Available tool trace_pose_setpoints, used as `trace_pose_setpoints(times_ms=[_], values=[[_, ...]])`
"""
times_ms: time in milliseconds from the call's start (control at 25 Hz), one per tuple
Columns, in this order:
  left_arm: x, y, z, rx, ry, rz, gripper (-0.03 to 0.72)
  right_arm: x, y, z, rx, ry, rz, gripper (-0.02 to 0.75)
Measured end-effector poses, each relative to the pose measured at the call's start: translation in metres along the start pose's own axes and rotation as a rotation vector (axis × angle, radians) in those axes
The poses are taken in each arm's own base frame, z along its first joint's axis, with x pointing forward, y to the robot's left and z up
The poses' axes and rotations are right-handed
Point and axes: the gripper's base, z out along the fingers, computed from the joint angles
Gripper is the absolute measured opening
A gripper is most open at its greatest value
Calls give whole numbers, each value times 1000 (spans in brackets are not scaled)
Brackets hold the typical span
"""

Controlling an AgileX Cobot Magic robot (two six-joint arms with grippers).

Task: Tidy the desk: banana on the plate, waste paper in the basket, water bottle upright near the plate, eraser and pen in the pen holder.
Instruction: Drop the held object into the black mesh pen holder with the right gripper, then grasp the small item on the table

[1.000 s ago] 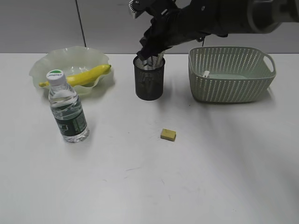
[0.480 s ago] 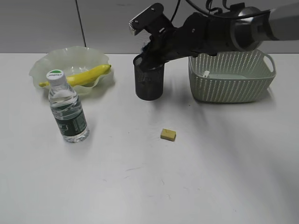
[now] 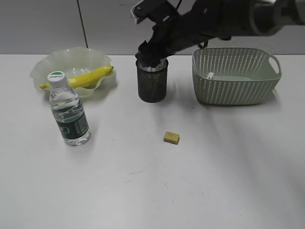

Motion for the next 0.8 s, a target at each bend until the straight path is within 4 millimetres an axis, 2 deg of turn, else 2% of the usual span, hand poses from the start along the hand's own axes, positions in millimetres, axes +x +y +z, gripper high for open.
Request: trace_pose_setpoints(times_ms=[200,360,520,640,800], values=[[0,0,0,0,0,0,354,-29,2,-56,-123,66,-52,564],[0,0,0,0,0,0,352,-38,2,-98,-155,194,50,564],[0,0,0,0,0,0,352,-34,1,-132,-145,332,71,564],[0,0,0,0,0,0,351,-30,5,-163,-147,372,113,564],[0,0,0,0,0,0,351,-12,15,-199,-141,400,166,564]])
